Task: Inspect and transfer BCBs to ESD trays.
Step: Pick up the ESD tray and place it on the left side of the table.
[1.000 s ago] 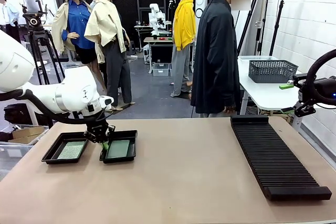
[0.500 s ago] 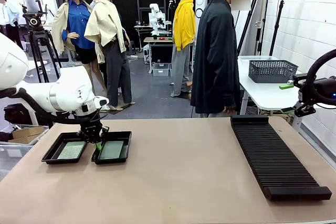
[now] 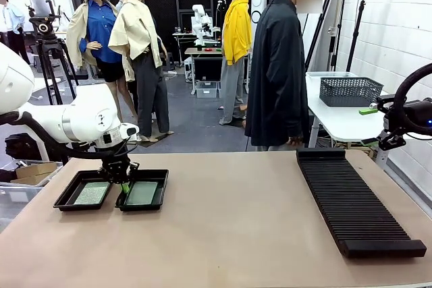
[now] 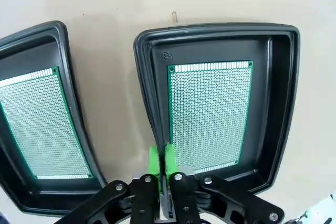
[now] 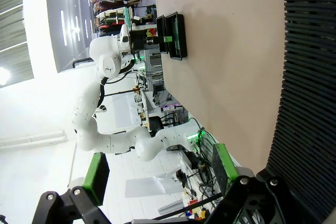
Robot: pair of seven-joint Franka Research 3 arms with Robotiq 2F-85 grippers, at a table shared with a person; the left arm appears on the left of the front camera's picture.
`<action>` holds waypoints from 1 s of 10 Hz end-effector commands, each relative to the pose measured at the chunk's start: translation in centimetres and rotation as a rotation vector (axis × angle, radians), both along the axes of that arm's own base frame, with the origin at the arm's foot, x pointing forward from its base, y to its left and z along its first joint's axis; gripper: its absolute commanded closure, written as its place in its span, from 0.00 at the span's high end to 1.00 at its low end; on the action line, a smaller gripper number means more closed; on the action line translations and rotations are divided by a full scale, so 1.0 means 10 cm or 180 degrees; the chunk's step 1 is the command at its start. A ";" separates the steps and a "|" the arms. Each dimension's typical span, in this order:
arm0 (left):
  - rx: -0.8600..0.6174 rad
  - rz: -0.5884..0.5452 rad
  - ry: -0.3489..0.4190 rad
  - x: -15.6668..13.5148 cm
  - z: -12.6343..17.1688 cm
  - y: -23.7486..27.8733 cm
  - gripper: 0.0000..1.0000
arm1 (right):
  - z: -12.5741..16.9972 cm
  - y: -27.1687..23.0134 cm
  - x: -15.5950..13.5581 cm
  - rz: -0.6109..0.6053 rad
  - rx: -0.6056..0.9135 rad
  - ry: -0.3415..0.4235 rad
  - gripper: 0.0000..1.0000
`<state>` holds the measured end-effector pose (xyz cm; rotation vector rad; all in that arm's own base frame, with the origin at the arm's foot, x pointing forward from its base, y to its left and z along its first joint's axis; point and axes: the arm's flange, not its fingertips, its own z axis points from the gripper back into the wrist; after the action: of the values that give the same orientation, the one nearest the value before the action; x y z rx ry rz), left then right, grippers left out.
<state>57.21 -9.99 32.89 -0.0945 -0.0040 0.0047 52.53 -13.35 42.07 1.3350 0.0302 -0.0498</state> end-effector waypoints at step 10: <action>-0.0363 0.0104 -0.0057 -0.18 0.47 0.13 1.00 | 0.01 0.03 -0.03 -0.0033 -0.0020 0.0007 1.00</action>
<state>56.19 -9.19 37.59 -0.1926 -0.0282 0.0454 52.53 -13.35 42.07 1.3350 0.0302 -0.0498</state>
